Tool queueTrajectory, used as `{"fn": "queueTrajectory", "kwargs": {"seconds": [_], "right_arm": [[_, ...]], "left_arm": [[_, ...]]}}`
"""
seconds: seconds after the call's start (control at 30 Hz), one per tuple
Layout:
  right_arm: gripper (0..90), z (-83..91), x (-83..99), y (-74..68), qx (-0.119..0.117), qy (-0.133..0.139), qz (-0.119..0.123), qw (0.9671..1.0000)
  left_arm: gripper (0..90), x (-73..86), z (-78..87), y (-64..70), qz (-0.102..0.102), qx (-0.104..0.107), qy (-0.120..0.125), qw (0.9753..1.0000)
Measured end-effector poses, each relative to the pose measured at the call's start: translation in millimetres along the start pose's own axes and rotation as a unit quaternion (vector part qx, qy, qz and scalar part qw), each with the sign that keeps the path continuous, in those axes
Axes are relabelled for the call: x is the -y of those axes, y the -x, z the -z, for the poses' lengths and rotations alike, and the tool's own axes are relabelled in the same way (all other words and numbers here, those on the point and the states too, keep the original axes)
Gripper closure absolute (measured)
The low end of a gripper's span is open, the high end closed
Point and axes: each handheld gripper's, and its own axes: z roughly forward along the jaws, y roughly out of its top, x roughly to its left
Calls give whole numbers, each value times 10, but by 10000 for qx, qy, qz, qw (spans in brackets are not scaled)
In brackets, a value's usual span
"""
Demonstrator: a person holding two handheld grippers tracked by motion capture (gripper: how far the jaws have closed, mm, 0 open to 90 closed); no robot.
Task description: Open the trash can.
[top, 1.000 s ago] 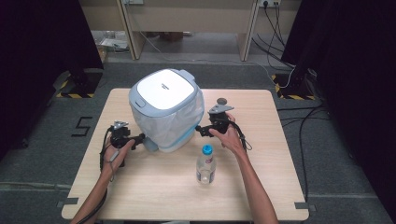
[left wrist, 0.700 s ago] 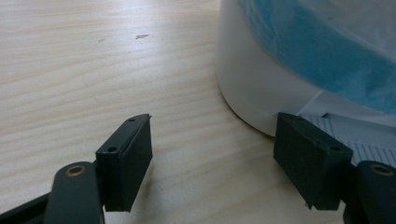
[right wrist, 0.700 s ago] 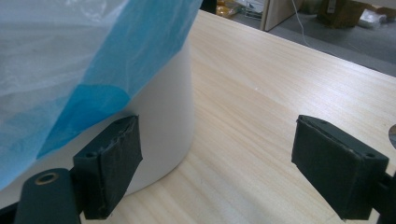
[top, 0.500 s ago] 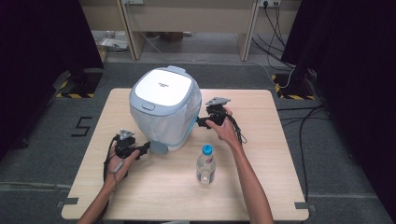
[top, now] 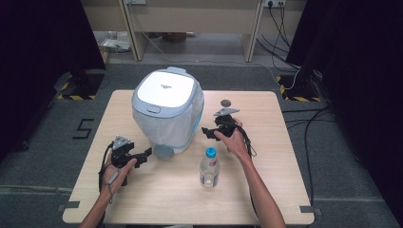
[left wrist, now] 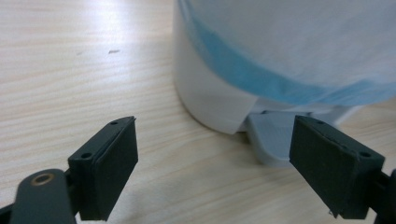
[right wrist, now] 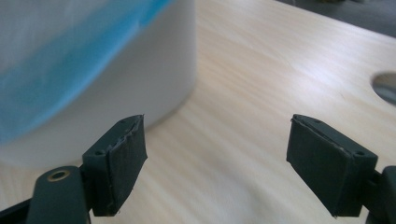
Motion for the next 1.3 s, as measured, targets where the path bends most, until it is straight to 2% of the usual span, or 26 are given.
{"fn": "queueTrajectory", "kwargs": {"seconds": [0.03,0.07,0.13,0.27,0.3,0.33,0.4,0.53,0.57,0.6,0.63,0.73,0.8,0.9,1.07,1.17,1.3], "right_arm": [[189,108,85,-9,58,-16,-29,10000],[189,108,85,-9,58,-16,-29,10000],[189,264,212,-28,106,-15,7,9999],[189,399,342,-51,223,-84,-60,9997],[189,475,424,-53,237,-98,-20,9997],[189,475,424,-53,237,-98,-20,9997],[189,544,500,-43,212,-90,-46,9997],[189,659,613,-11,315,-98,-49,9994],[189,685,631,-3,320,-104,-94,9994],[188,707,646,9,308,-87,-113,9994],[188,727,657,15,324,-55,-138,9994],[188,785,677,22,312,37,-174,9994],[188,817,700,12,315,80,-201,9993],[181,837,756,-16,350,18,-171,9992],[178,863,847,-81,558,-155,-41,9983],[180,892,889,-108,672,-205,-59,9975],[179,939,911,-122,752,-174,-129,9969]], "left_arm": [[148,-24,59,32,-20,33,13,10000],[148,-24,59,32,-20,33,13,10000],[148,-55,105,61,-93,58,-50,9999],[146,-102,165,95,-137,108,-264,9995],[146,-109,176,104,-137,109,-335,9993],[146,-117,190,113,-93,141,-358,9992],[146,-136,218,132,-29,206,-335,9992],[146,-172,265,168,22,261,-222,9994],[146,-178,273,176,-58,250,-161,9995],[148,-183,278,185,-272,141,-124,9995],[148,-188,284,194,-378,55,-161,9991],[151,-202,309,200,-278,243,-89,9993],[169,-215,332,202,-332,150,2,9993],[200,-254,384,182,-168,262,145,9994],[196,-348,530,199,-199,394,430,9981],[159,-404,606,221,-269,490,526,9970],[161,-481,709,277,-306,530,656,9960]]}}
